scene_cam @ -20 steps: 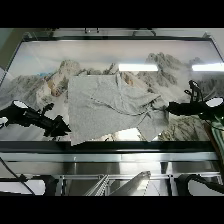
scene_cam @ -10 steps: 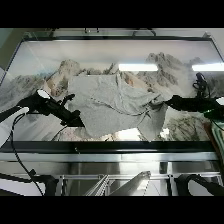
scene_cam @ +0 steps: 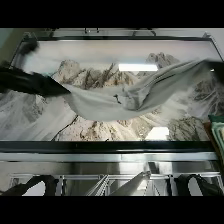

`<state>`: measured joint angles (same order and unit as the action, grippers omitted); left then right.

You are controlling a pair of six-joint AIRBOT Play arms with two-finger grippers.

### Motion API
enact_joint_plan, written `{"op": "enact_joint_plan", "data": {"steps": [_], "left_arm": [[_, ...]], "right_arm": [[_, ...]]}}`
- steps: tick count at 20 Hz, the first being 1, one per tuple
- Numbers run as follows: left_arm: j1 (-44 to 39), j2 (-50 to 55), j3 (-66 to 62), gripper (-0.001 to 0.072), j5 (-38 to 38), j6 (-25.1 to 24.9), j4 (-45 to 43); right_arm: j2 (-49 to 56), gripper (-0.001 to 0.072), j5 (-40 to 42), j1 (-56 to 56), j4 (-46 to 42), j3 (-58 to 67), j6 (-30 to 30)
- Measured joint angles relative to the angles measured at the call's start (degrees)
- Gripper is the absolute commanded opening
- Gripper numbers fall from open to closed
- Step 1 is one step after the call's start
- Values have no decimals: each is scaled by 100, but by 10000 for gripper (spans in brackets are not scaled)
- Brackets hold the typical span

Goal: Fold the shirts.

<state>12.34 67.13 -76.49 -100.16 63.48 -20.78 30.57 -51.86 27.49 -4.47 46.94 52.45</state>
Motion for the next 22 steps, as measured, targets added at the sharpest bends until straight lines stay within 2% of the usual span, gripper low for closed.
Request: {"op": "enact_joint_plan", "data": {"steps": [4, 6, 8, 12, 14, 18, 22], "left_arm": [[1528, -986, -640, 28, -70, -166, 1517], [2214, -1335, -704, 27, -48, -269, 1976], [2549, -1554, -538, 28, -15, -293, 2253], [2583, -1408, -348, 27, -114, -420, 3261], [2555, -1110, -549, 27, -116, -422, 3366], [1950, -409, -811, 19, 138, -251, 2903], [1054, -9, -881, 21, -59, -138, 2280]], "right_arm": [[-1156, 15, 516, 1069, 852, 243, 264], [-1453, 14, 592, 1325, 1001, 295, 352], [-1598, 14, 531, 1449, 1029, 321, 433], [-1829, 15, 632, 1561, 1040, 426, 256], [-1773, 15, 686, 1580, 697, 468, 260], [-918, 14, -529, 1589, -352, 487, 988], [-313, 14, -1825, 1589, -702, 520, 1185]]}}
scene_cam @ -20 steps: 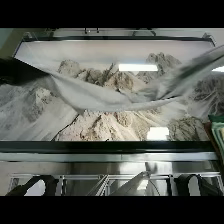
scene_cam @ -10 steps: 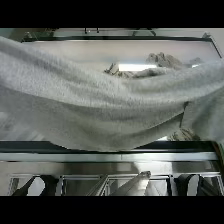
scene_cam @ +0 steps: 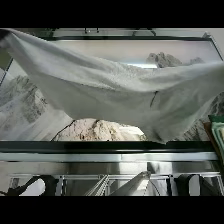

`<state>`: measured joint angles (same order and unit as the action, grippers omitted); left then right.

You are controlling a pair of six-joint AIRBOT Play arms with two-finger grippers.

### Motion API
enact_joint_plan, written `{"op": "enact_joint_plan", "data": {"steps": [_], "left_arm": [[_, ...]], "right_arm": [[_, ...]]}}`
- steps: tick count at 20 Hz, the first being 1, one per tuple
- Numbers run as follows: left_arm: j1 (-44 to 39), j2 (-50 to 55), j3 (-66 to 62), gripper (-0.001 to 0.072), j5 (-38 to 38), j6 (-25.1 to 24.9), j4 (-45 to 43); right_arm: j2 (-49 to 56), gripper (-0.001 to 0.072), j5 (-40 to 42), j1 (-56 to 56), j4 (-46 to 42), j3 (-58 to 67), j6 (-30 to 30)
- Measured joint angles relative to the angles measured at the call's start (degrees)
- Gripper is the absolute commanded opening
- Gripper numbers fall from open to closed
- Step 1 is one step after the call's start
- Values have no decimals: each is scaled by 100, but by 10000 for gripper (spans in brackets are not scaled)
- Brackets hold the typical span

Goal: Fold the shirts.

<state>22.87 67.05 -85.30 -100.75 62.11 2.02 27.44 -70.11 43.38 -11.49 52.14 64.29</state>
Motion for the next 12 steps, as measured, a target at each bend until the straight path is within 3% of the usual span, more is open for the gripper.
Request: {"op": "enact_joint_plan", "data": {"steps": [3, 7, 9, 12], "left_arm": [[-101, -365, -72, 27, -197, -164, 378], [946, -835, -376, 28, -389, -267, 973], [1432, -841, -391, 28, -389, -256, 1119], [1440, -446, -175, 28, -339, -282, 1200]], "right_arm": [[-151, 13, -260, 7, 275, 317, -48], [-321, 14, 317, 7, 442, 1307, -229], [-87, 13, 531, 7, 446, 1720, -337], [531, 14, 682, -195, 496, 1991, -634]]}}
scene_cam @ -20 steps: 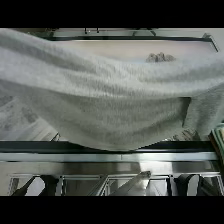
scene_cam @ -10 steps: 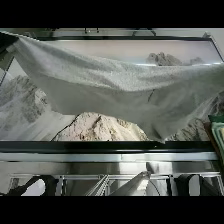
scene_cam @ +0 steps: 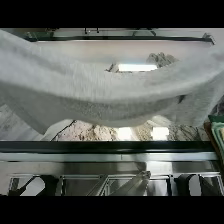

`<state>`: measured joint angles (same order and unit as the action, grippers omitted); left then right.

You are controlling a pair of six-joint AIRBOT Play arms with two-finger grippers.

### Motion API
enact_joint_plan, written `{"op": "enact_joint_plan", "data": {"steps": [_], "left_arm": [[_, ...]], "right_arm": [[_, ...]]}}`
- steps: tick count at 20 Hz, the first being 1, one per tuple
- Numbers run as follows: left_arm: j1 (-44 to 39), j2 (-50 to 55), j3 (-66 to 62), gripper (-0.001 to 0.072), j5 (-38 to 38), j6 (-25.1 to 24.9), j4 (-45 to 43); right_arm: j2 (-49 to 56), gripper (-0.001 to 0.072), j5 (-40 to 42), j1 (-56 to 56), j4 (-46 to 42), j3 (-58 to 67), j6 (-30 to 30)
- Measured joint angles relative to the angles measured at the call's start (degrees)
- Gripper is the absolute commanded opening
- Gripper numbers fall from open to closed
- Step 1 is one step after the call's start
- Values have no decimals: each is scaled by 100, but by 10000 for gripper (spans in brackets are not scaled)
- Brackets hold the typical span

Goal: Fold the shirts.

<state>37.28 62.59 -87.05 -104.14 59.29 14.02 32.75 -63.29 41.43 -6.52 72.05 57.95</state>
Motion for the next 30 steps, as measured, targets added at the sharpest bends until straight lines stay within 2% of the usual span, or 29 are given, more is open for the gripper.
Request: {"op": "enact_joint_plan", "data": {"steps": [4, 7, 9, 12, 15, 19, 23, 30], "left_arm": [[-994, 1298, 345, 29, 240, -310, -479], [-1659, 2791, 350, 28, 400, -496, -765], [-1794, 3945, 114, 27, 505, -490, -839], [-1779, 5506, -439, 19, 570, -181, -909], [-1735, 6476, -1056, 18, 664, 59, -914], [-1587, 7073, -1943, 19, 990, 444, -1182], [-1495, 7252, -2750, 19, 1432, 933, -2277], [-1572, 7313, -2918, 19, 1897, 1126, -3248]], "right_arm": [[1399, 14, 372, -1530, -634, 7, -302], [2846, 14, 1224, -2874, -1488, -81, -339], [3768, 14, 1827, -3309, -1722, -105, -295], [4953, 14, 2441, -3554, -1550, -116, -468], [5668, 14, 2826, -3582, -1104, -120, -852], [6039, 14, 3244, -3434, -841, -120, -1139], [6207, 14, 3375, -3270, -774, -122, -1351], [6666, 14, 3294, -3287, -737, -122, -1502]]}}
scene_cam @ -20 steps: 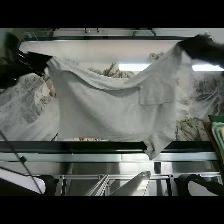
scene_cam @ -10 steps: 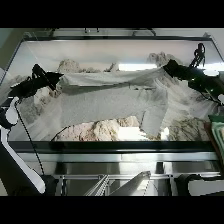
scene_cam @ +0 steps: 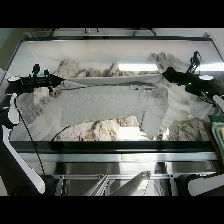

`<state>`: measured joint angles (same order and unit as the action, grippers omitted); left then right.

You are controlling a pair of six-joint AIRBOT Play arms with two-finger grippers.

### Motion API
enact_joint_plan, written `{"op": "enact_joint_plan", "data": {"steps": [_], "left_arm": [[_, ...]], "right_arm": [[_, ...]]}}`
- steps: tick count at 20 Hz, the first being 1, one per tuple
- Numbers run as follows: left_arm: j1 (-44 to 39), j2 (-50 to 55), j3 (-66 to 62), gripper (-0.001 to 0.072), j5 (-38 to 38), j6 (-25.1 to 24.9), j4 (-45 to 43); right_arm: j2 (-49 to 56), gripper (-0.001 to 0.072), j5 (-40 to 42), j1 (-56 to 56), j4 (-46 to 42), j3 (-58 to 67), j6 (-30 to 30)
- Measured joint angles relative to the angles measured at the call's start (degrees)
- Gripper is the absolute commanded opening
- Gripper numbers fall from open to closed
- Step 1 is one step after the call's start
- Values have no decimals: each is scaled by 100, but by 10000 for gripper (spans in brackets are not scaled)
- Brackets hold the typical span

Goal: Fold the shirts.

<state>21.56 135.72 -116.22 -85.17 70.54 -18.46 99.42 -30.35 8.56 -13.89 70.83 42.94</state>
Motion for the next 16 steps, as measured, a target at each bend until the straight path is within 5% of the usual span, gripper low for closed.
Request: {"op": "enact_joint_plan", "data": {"steps": [7, 8, 9, 11, 16], "left_arm": [[-66, -7, 13, 21, -295, 9, -651], [-87, -7, 13, 95, -356, 17, -695], [-103, -7, 15, 321, -424, 17, -728], [-107, -2, 17, 665, -511, 39, -767], [192, -61, 24, 669, -841, 251, -894]], "right_arm": [[282, 15, -256, -7, -44, -2, -122], [308, 16, -310, -7, -63, -2, -125], [328, 21, -341, -9, -98, -2, -129], [345, 291, -407, -9, -175, -2, -142], [98, 322, -667, 133, -739, -2, -76]]}}
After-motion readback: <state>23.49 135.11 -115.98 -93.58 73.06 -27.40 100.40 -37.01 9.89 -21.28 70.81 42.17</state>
